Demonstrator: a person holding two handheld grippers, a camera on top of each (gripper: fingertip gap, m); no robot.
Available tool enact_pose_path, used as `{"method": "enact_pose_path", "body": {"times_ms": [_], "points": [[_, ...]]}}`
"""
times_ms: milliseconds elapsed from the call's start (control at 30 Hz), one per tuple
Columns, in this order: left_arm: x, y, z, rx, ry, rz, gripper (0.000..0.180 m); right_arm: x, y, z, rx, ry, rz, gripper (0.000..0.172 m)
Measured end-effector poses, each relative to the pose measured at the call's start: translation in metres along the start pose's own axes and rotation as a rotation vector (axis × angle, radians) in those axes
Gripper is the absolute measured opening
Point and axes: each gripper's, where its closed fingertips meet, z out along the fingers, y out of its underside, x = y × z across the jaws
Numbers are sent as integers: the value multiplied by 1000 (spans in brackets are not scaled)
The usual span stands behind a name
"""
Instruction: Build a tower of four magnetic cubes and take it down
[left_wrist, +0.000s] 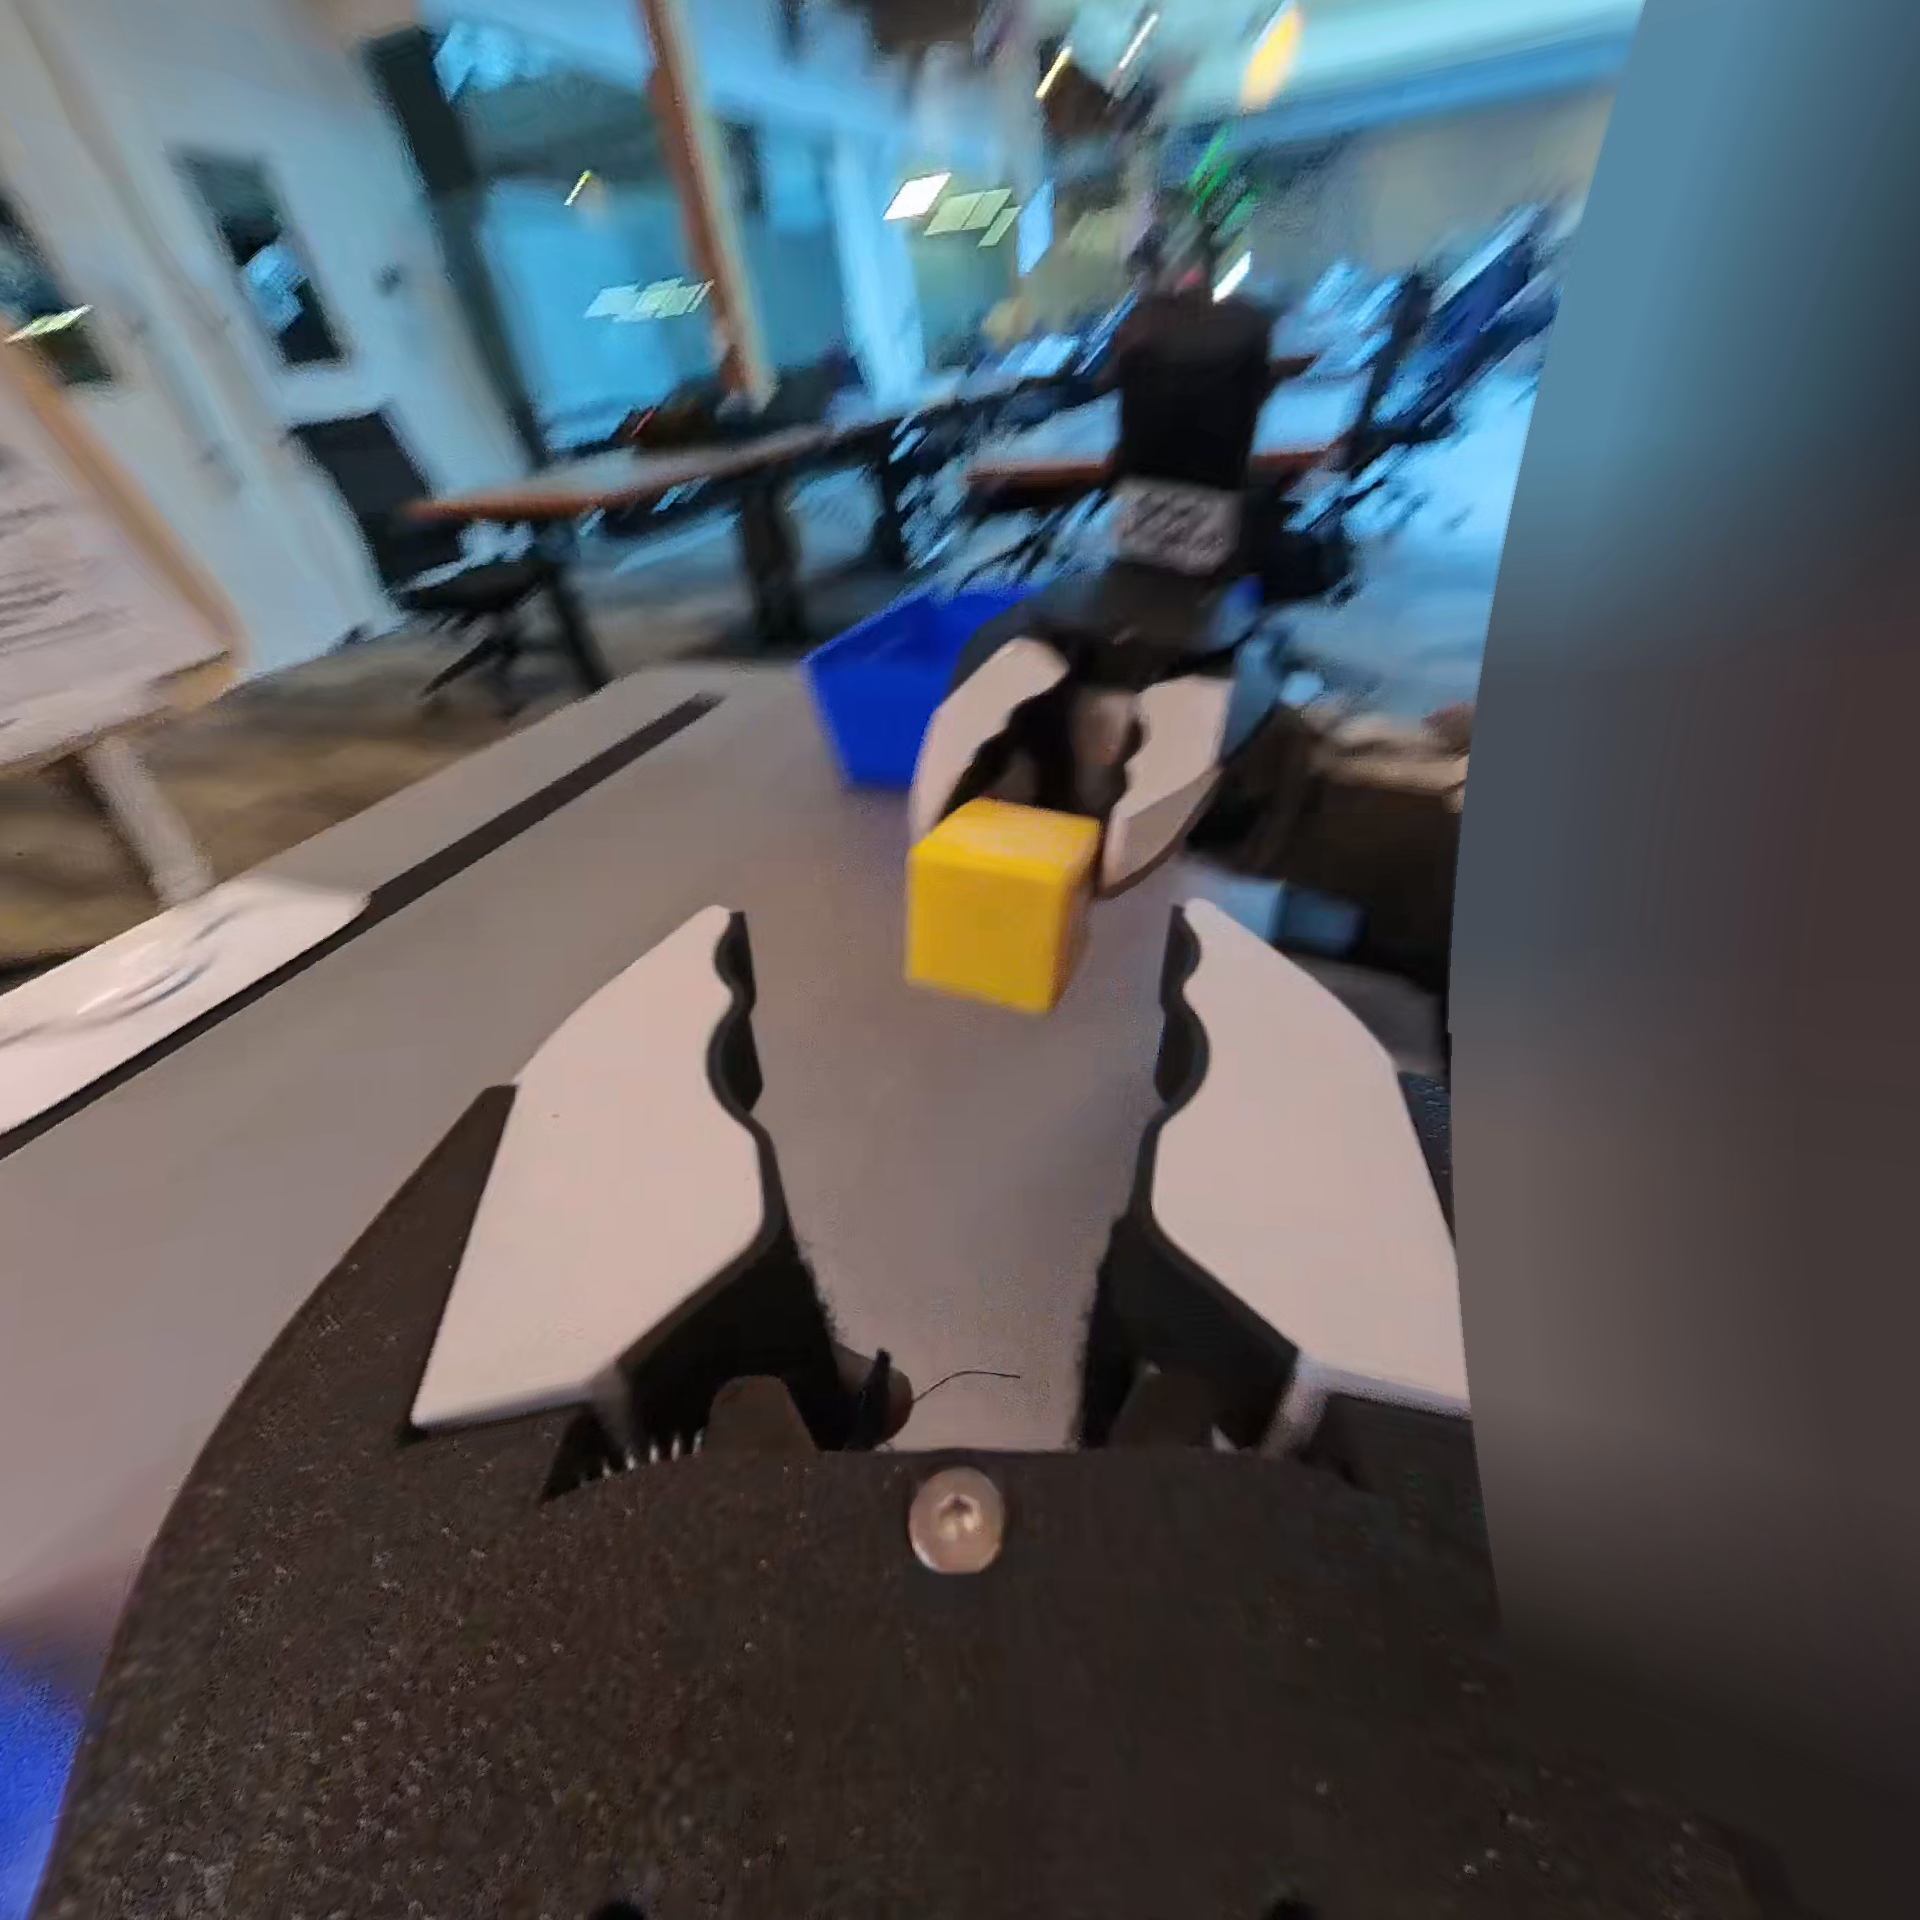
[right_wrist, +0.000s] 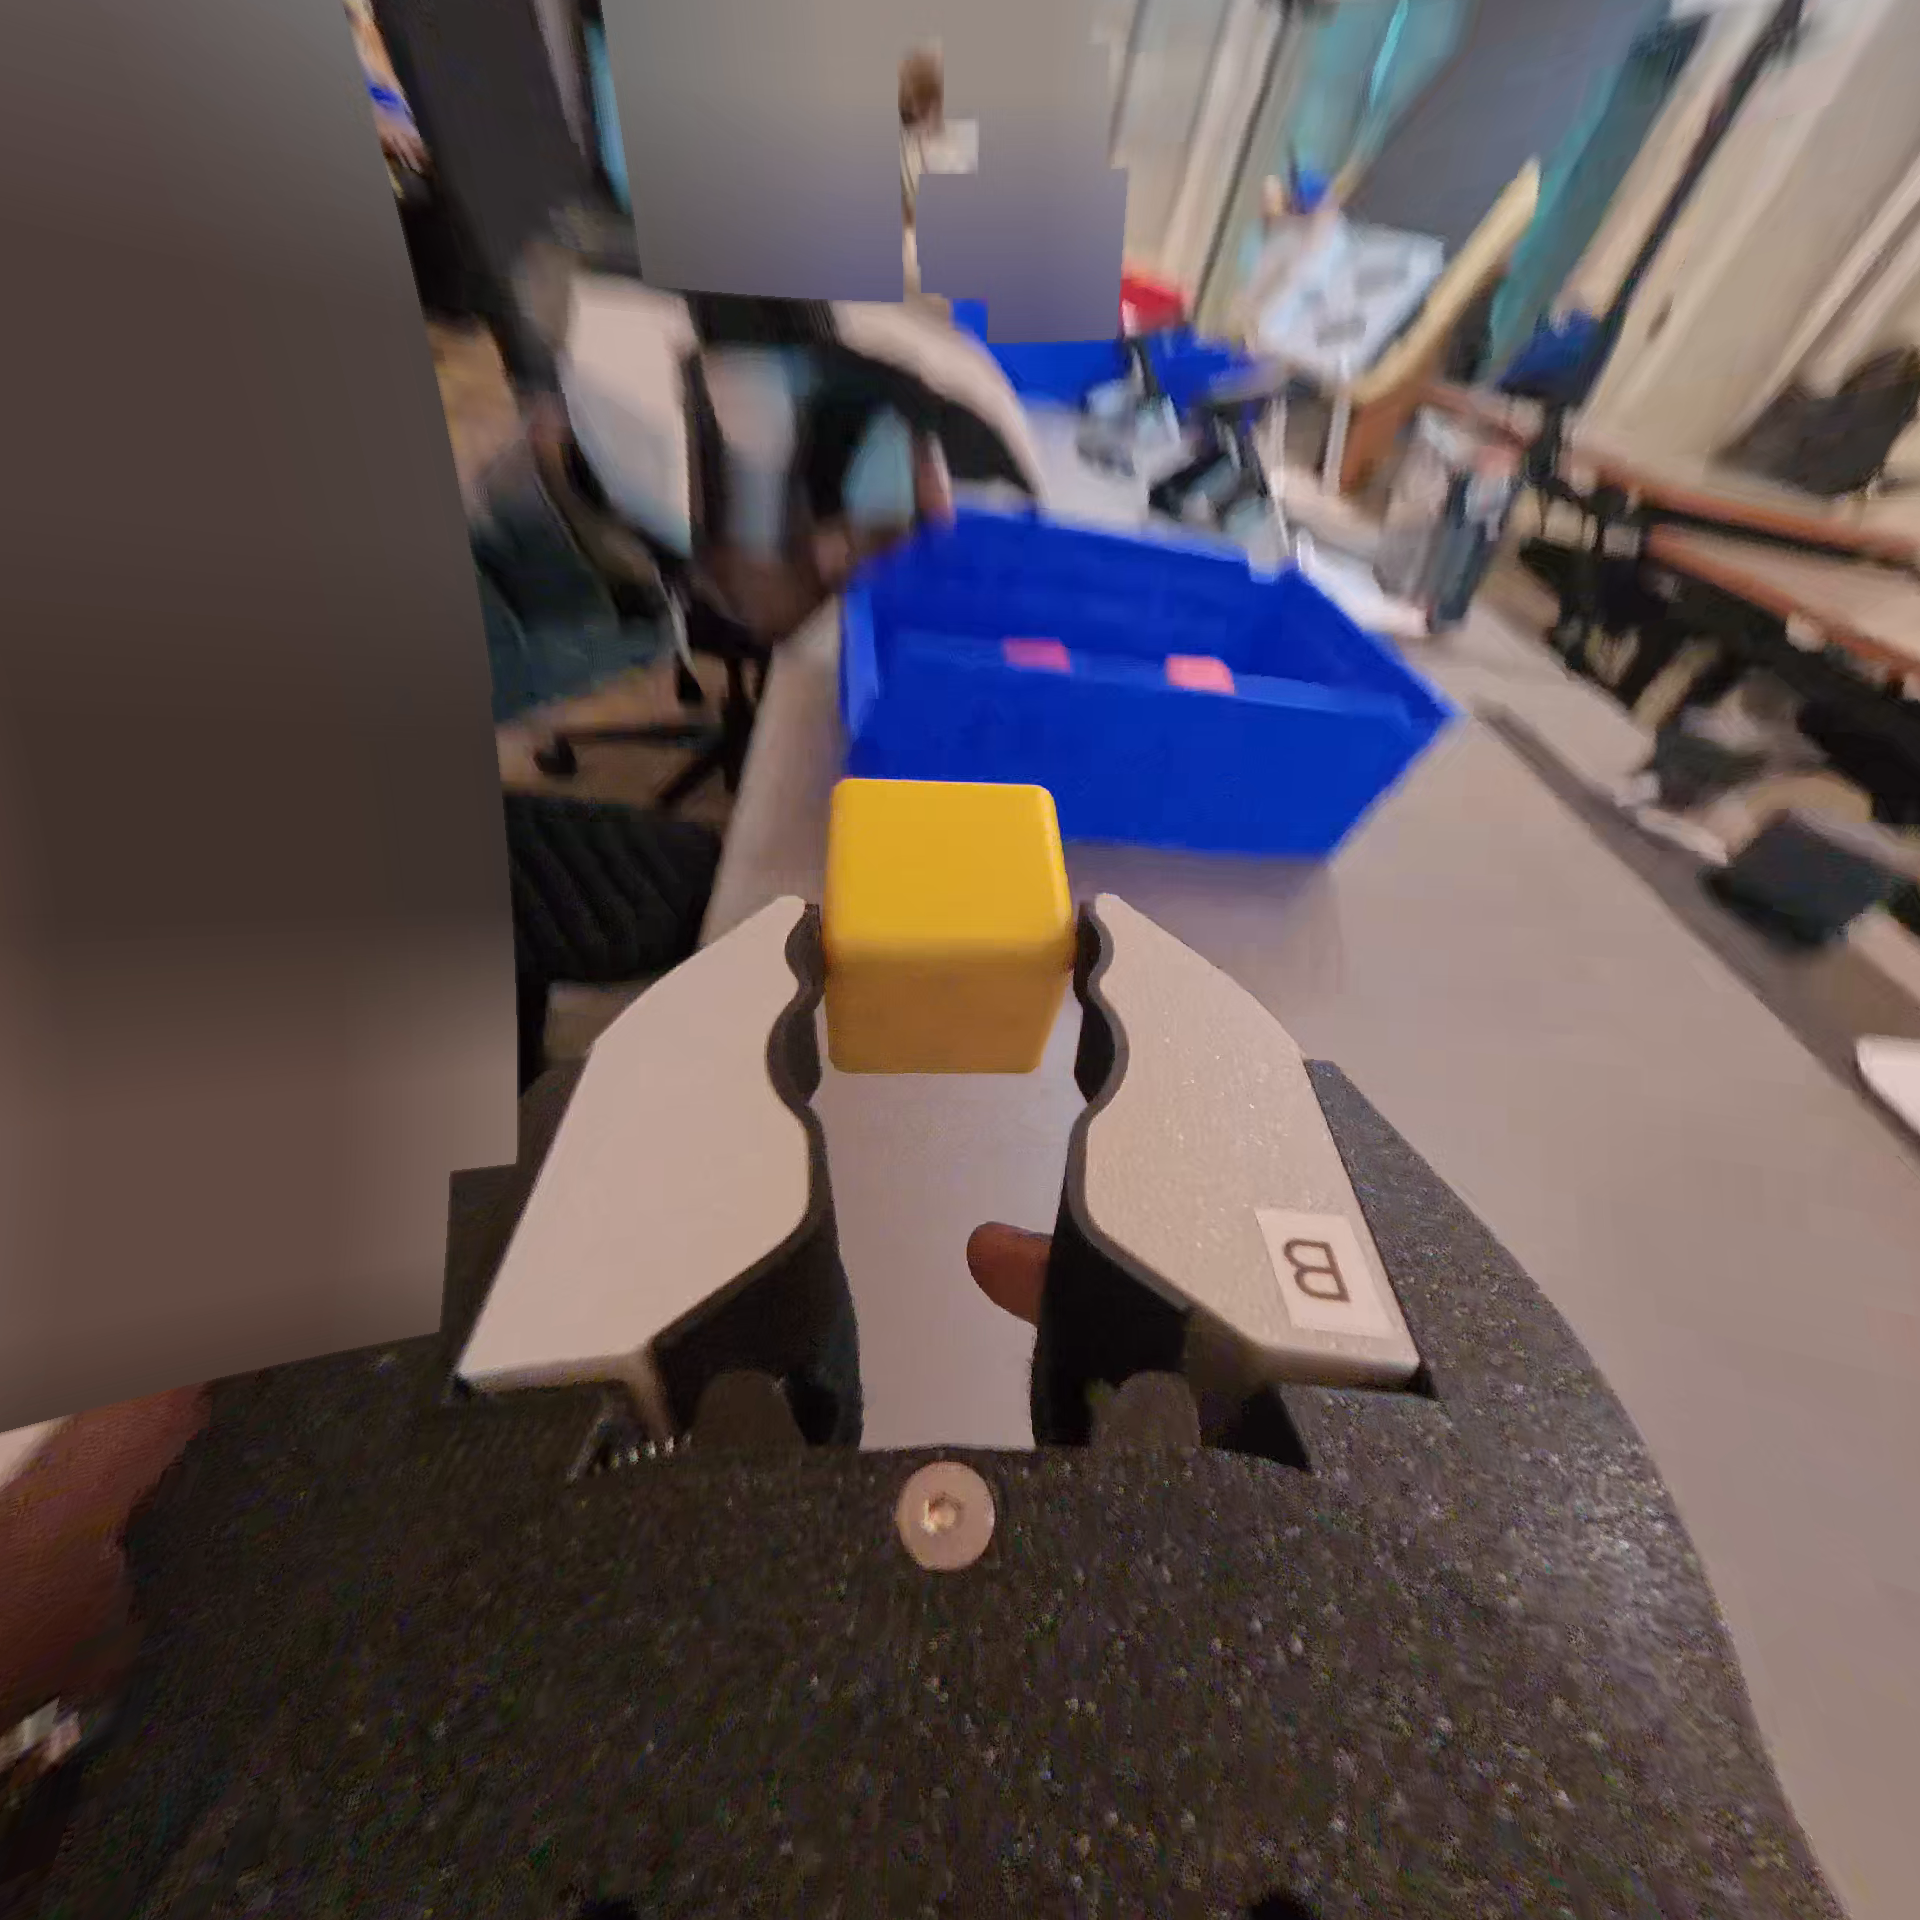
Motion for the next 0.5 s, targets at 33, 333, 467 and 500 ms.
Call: {"method": "enact_pose_path", "body": {"times_ms": [33, 333, 467, 500], "points": [[-15, 9, -12, -88, -94, 27, 79, 7, 21, -5, -68, 11, 13, 47], [-103, 54, -142, -524, -618, -22, 82, 39, 119, -32, -286, 70, 150, 47], [-122, 82, -179, -693, -669, -135, 87, 38, 131, -35, -314, 71, 147, 47], [-128, 91, -187, -744, -685, -163, 87, 37, 133, -36, -321, 65, 148, 47]]}}
